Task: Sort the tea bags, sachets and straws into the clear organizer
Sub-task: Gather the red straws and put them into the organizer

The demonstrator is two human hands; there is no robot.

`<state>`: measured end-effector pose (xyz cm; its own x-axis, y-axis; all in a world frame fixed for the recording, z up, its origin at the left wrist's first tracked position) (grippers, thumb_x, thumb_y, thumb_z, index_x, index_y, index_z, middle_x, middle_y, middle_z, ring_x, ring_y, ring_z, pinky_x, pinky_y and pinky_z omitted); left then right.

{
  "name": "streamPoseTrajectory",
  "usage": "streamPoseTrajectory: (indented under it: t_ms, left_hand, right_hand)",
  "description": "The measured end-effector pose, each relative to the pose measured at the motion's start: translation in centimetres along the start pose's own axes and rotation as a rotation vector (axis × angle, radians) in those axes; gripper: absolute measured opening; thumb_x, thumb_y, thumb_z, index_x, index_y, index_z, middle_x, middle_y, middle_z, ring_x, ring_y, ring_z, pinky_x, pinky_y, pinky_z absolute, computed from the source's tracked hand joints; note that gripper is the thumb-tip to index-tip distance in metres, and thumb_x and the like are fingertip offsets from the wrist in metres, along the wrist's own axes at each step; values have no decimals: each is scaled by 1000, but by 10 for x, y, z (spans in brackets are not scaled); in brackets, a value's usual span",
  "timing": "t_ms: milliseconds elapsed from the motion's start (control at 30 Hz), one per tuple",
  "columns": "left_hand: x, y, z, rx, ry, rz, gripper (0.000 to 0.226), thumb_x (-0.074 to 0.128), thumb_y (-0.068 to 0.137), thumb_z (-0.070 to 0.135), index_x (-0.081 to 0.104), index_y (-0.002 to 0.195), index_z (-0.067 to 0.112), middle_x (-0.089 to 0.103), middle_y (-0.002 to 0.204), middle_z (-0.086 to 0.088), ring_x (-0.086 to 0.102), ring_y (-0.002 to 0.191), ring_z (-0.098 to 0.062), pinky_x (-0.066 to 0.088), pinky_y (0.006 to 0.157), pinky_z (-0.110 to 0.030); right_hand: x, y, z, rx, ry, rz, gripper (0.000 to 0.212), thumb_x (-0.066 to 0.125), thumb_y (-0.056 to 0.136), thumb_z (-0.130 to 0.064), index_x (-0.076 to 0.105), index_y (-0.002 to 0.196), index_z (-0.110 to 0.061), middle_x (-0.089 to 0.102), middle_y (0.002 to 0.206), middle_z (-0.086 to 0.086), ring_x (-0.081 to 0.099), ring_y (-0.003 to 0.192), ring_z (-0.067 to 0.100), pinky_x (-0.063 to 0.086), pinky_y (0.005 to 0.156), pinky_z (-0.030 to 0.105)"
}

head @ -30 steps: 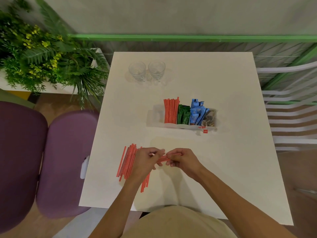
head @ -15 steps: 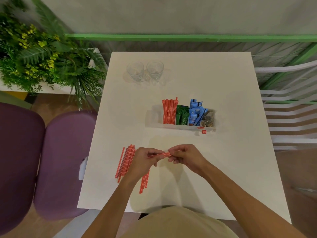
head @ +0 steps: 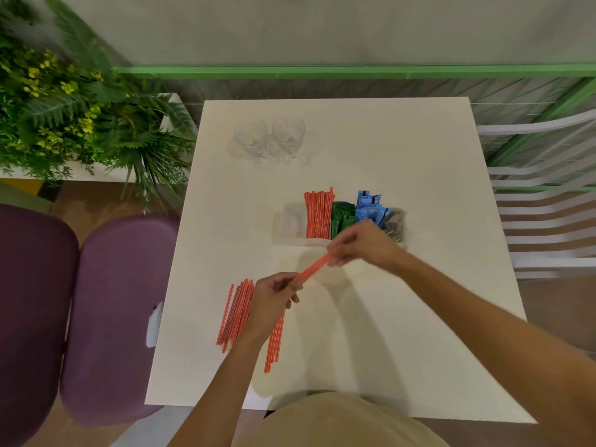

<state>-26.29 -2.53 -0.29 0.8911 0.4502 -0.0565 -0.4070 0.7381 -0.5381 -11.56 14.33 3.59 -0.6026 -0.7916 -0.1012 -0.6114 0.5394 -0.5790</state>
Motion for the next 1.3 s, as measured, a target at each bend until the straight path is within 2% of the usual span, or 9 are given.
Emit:
streamPoseTrajectory:
  t_ms: [133, 300, 533, 633, 733, 900, 1000, 1167, 1300]
  left_hand:
    - [-10, 4, -5, -37, -21, 82, 14, 69, 85, 2, 73, 97, 8, 72, 78, -4, 65, 57, -10, 50, 52, -19]
    - [-28, 9, -28, -10, 254, 137, 9, 73, 84, 10, 73, 91, 16, 72, 81, -4, 67, 70, -17, 52, 64, -23]
    - [-43, -2, -55, 29, 799, 133, 27, 75, 83, 26, 67, 106, 15, 63, 86, 6, 62, 77, -9, 50, 79, -21]
    - [-43, -8, -64, -9, 864, 112, 36, 74, 82, 31, 63, 113, 15, 62, 94, 4, 60, 86, -12, 49, 80, -22]
    - [-41, -11, -71, -28, 885, 97, 41, 74, 82, 33, 60, 116, 16, 61, 102, 1, 57, 91, -13, 49, 79, -24]
    - [-33, -14, -71, 5, 946, 107, 39, 72, 83, 33, 57, 117, 20, 60, 110, 5, 52, 88, -6, 49, 77, -20]
    - [-29, -13, -70, 21, 959, 112, 34, 72, 85, 29, 57, 114, 21, 60, 107, 7, 50, 86, -5, 47, 75, -19]
    - [-29, -11, -72, 45, 973, 123, 20, 71, 85, 25, 62, 102, 20, 59, 91, 9, 55, 82, -8, 49, 71, -21]
    - [-29, -8, -72, 40, 993, 137, 12, 69, 87, 24, 65, 97, 19, 63, 88, 8, 59, 80, -8, 53, 70, -24]
  right_hand:
    - [-35, 19, -47, -119, -188, 78, 7, 71, 80, 5, 72, 87, 6, 74, 75, 17, 74, 69, 24, 61, 67, 28]
    - [-57, 45, -85, -220, -429, 175, 8, 71, 82, 2, 72, 89, 6, 72, 75, 21, 70, 59, 16, 61, 65, 25]
    - [-33, 77, -87, -209, -819, 55, 8, 68, 82, 3, 74, 87, 2, 70, 68, 14, 61, 52, 11, 51, 52, 14]
    - [-21, 83, -76, -184, -906, 4, 9, 67, 82, 4, 74, 85, 1, 66, 60, 9, 62, 52, 13, 48, 53, 20]
    - [-14, 87, -70, -180, -933, -9, 9, 66, 82, 6, 74, 85, 1, 70, 68, 16, 62, 52, 12, 54, 58, 25]
    - [-13, 88, -71, -180, -972, 2, 12, 64, 84, 6, 74, 87, 0, 66, 65, 8, 58, 52, 10, 45, 51, 18]
    - [-15, 86, -71, -185, -1028, 18, 11, 65, 85, 2, 74, 90, -1, 66, 75, 8, 59, 59, 13, 44, 52, 17]
    - [-24, 83, -75, -229, -1102, 75, 16, 64, 84, -5, 70, 99, -1, 67, 100, 14, 65, 87, 29, 56, 77, 39]
    - [-34, 75, -81, -271, -1109, 154, 25, 61, 88, -12, 66, 112, -6, 64, 111, 14, 59, 100, 28, 51, 85, 37]
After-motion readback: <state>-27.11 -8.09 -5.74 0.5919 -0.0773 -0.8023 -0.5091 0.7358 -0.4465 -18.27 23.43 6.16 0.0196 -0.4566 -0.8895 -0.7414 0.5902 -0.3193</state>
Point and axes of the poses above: each hand's wrist, its own y-axis towards the middle knuckle, its own x-axis out of the palm, z = x × y, the point moved 4 cm from there along y, towards the middle knuckle
